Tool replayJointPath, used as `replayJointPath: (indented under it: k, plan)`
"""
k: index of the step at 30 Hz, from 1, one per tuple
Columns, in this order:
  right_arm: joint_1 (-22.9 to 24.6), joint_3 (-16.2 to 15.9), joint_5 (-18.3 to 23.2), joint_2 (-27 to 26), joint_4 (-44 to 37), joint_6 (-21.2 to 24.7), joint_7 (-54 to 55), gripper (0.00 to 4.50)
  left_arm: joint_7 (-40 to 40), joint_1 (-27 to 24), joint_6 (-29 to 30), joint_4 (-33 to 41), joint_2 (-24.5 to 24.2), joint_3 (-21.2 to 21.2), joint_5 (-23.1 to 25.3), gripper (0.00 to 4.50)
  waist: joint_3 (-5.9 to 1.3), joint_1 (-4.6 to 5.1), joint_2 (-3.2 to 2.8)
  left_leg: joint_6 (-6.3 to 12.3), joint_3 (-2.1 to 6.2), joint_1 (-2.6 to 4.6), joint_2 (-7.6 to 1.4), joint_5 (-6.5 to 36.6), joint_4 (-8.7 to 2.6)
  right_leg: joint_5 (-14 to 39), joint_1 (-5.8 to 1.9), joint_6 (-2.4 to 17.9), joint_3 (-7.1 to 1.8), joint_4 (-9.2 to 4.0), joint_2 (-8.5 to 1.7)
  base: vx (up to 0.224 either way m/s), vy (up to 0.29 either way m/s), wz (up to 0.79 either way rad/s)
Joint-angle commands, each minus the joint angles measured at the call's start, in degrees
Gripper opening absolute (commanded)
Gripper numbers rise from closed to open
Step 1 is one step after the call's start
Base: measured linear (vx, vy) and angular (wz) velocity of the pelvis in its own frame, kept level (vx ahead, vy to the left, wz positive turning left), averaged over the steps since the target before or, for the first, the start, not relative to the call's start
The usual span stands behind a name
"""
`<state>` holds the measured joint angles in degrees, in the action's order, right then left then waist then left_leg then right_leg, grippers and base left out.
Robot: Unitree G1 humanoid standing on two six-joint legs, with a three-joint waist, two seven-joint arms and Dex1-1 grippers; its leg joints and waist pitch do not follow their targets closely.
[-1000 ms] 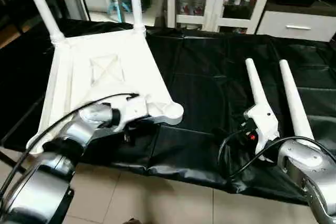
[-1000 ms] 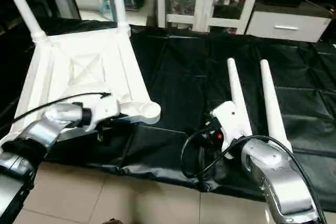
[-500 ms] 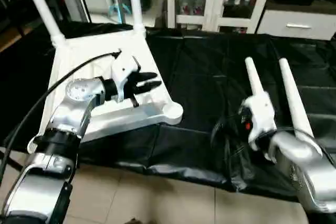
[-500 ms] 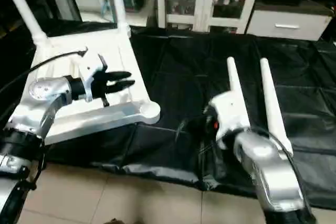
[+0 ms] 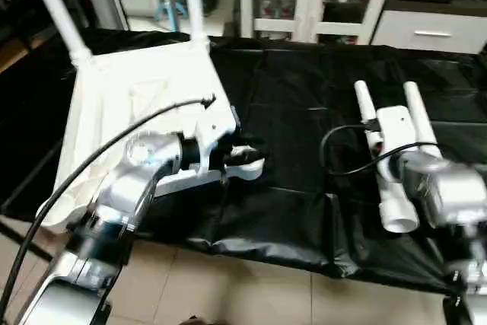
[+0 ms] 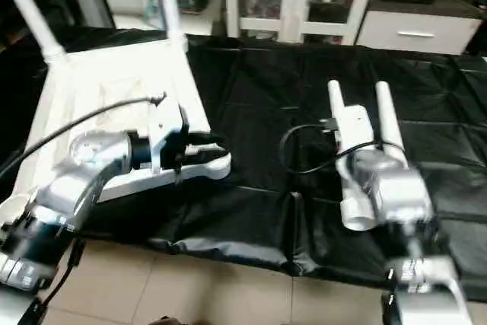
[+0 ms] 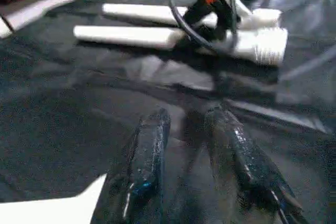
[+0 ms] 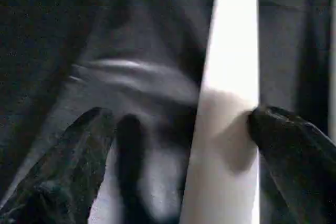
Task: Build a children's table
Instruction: Pick table leg
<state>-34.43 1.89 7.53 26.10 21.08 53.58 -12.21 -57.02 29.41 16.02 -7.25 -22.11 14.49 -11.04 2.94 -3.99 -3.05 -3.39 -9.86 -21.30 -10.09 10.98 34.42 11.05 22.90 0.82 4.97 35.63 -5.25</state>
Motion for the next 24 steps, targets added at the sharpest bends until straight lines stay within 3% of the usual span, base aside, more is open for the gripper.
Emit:
replayJointPath:
  k: [1,7,8,14,17,18,20,24]
  plan:
    - [-1.54,0.15,-0.60,-0.15,3.02,2.55,0.48,4.42,-1.30,-0.21,1.63,3.49,-0.93,0.70,-0.43,1.40,-4.16,-0.06,1.62,2.23,0.42,0.20,-2.30,3.50,-3.37,4.55,-3.69,13.35,-3.07,-3.40,-3.33,0.000,0.000,0.00]
    - [-2.69,0.41,-0.27,-0.25,6.31,5.09,-0.45,4.42,-1.60,-0.73,2.97,6.12,-1.92,1.21,-0.61,1.40,-3.83,0.23,1.86,0.91,0.36,0.42,-2.37,6.31,-3.48,8.46,-3.32,12.45,-3.15,-3.79,-3.18,0.000,0.000,0.00]
    - [-2.68,1.14,0.38,-0.41,6.36,5.31,-0.64,4.42,-1.60,-0.69,3.48,6.70,-2.11,1.10,-0.77,1.40,-3.80,0.26,2.14,0.82,0.30,0.38,-2.31,6.40,-3.48,8.73,-3.34,12.20,-3.19,-3.84,-3.16,0.000,0.000,0.00]
    - [-3.07,1.52,0.03,-0.90,9.33,5.07,-0.54,4.27,-1.33,-1.21,5.20,8.61,-2.71,1.18,-0.44,1.40,-3.94,0.20,1.98,1.04,0.32,0.34,-2.29,4.91,-3.34,6.85,-3.27,12.61,-3.19,-3.52,-3.12,0.000,0.000,0.00]
    - [-3.28,1.39,-0.19,-0.87,9.95,5.01,-0.68,3.92,-1.29,-1.35,5.72,9.23,-2.78,1.08,-0.75,1.40,-3.95,0.17,2.11,1.08,0.25,0.37,-2.25,4.91,-3.31,6.49,-3.28,12.94,-3.21,-3.48,-3.12,0.000,0.000,0.00]
    - [-3.37,1.38,-0.26,-0.75,10.19,4.95,-0.81,3.88,-1.13,-1.36,6.04,9.52,-2.78,1.15,-0.81,1.40,-3.93,0.21,2.78,1.19,0.17,0.34,-2.26,4.98,-3.36,6.65,-3.32,12.85,-3.21,-3.59,-3.08,0.000,0.000,0.00]
    - [-3.45,1.40,-0.35,-0.54,10.58,4.75,-0.89,3.68,-0.92,-1.49,6.43,10.00,-2.89,1.16,-0.87,1.40,-3.91,0.04,2.60,1.08,0.26,0.38,-2.35,5.11,-3.37,7.55,-3.26,12.73,-3.22,-3.52,-3.27,0.000,0.000,0.00]
    - [-3.97,1.04,-0.64,-0.11,11.66,3.78,-1.11,3.38,-0.38,-1.79,8.26,11.07,-3.40,0.63,-1.05,1.40,-3.80,0.11,2.83,0.47,0.25,0.47,-2.35,5.74,-3.50,7.74,-3.14,12.47,-3.22,-3.56,-3.10,0.000,0.000,0.00]
